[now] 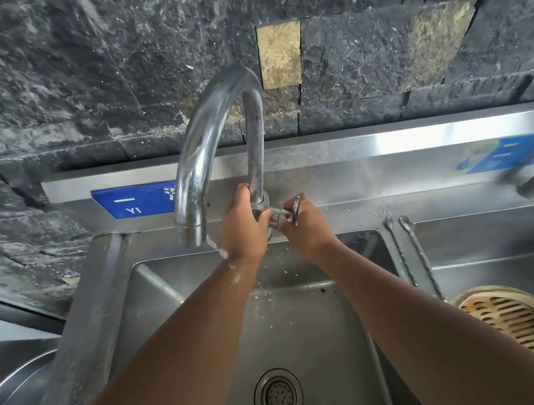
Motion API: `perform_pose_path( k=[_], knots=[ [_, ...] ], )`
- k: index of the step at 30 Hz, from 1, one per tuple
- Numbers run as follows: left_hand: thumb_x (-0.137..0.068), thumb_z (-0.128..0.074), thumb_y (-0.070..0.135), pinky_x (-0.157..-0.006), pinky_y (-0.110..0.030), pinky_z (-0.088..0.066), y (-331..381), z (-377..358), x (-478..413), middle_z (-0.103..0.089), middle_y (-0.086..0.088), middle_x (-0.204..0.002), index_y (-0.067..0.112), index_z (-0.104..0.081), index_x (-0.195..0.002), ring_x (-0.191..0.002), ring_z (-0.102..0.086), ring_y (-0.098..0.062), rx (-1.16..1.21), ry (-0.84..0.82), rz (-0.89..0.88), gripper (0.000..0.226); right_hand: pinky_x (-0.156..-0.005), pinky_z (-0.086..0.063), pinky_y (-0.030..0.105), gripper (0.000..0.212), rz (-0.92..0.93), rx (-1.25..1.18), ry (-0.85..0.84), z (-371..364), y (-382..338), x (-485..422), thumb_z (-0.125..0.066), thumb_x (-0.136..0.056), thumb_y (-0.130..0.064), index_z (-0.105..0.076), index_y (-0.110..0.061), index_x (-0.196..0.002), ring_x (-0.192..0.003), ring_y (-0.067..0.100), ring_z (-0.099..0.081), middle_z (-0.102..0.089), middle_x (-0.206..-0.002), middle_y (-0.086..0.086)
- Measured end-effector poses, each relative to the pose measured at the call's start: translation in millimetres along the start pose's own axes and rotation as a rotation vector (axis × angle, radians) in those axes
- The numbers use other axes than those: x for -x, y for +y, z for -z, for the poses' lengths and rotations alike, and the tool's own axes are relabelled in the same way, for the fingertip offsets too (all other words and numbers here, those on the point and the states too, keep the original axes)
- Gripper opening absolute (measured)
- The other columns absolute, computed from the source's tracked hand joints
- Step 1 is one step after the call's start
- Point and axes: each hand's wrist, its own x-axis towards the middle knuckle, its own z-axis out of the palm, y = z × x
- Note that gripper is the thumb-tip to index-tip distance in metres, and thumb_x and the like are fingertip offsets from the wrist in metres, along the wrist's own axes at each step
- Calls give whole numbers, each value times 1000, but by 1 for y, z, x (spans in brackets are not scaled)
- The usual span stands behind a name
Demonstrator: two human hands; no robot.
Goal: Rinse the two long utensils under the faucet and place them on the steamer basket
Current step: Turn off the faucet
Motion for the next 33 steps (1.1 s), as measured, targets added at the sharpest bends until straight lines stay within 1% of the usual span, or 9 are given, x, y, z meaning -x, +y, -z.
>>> perform_pose_path(
  k=[2,6,11,18,22,24,28,31,33],
  knots=[
    [-81,-79,16,-68,-35,-53,1,0,0,-70,-4,-91,10,-52,-100,-77,-66,-21,6,-9,9,34,-83,-52,41,22,0,5,-6,1,0,0,-62,-91,-16,-49,-13,-108,-94,26,-61,-63,-108,10],
    [-82,-79,14,-65,-25,-47,0,0,0,-69,-1,-90,12,-51,-99,-74,-62,-14,25,-11,4,33,-84,-53,42,21,-6,13,-7,1,-1,0,-61,-93,-16,-49,-13,-109,-94,25,-62,-64,-107,9],
    [-81,-79,15,-67,-31,-54,-1,-1,0,-65,4,-86,14,-50,-99,-74,-64,-15,20,-10,2,34,-83,-52,41,21,-2,19,-5,2,-4,3,-60,-93,-16,-49,-11,-110,-94,25,-61,-63,-107,9],
    [-82,-79,16,-67,-32,-54,-1,-2,1,-66,2,-89,13,-51,-100,-77,-65,-17,2,-2,-5,34,-83,-52,40,21,-3,21,-3,3,-5,4,-59,-93,-16,-49,-10,-110,-96,26,-61,-63,-108,10],
    [-82,-78,14,-69,-32,-55,-1,-2,1,-70,-2,-95,10,-52,-103,-80,-66,-18,20,-1,-11,34,-84,-52,41,21,-9,19,-12,4,-6,4,-59,-93,-16,-49,-11,-111,-95,26,-61,-63,-109,10],
    [-82,-78,13,-66,-28,-50,-2,-2,1,-68,-1,-93,11,-52,-102,-77,-64,-16,20,1,-18,33,-85,-51,41,22,-11,23,-10,4,-5,5,-59,-93,-16,-49,-9,-112,-96,26,-60,-63,-109,11],
    [-80,-80,14,-63,-18,-38,-2,-3,0,-60,8,-85,15,-49,-97,-71,-55,-11,5,5,-23,35,-87,-50,42,23,-20,23,-8,5,-8,6,-58,-93,-17,-49,-8,-112,-99,27,-60,-62,-111,11],
    [-80,-80,13,-55,-9,-35,-3,-3,0,-58,9,-83,23,-42,-92,-68,-53,-10,2,6,-38,41,-88,-51,44,22,-24,27,-16,6,-10,7,-58,-94,-18,-49,-7,-111,-98,27,-60,-63,-110,11],
    [-80,-80,13,-55,-9,-35,-5,-2,-1,-58,10,-82,23,-42,-92,-68,-53,-9,5,4,-35,41,-88,-51,45,23,-25,30,-17,6,-10,6,-58,-94,-18,-49,-7,-111,-97,27,-60,-63,-109,12]
  ],
)
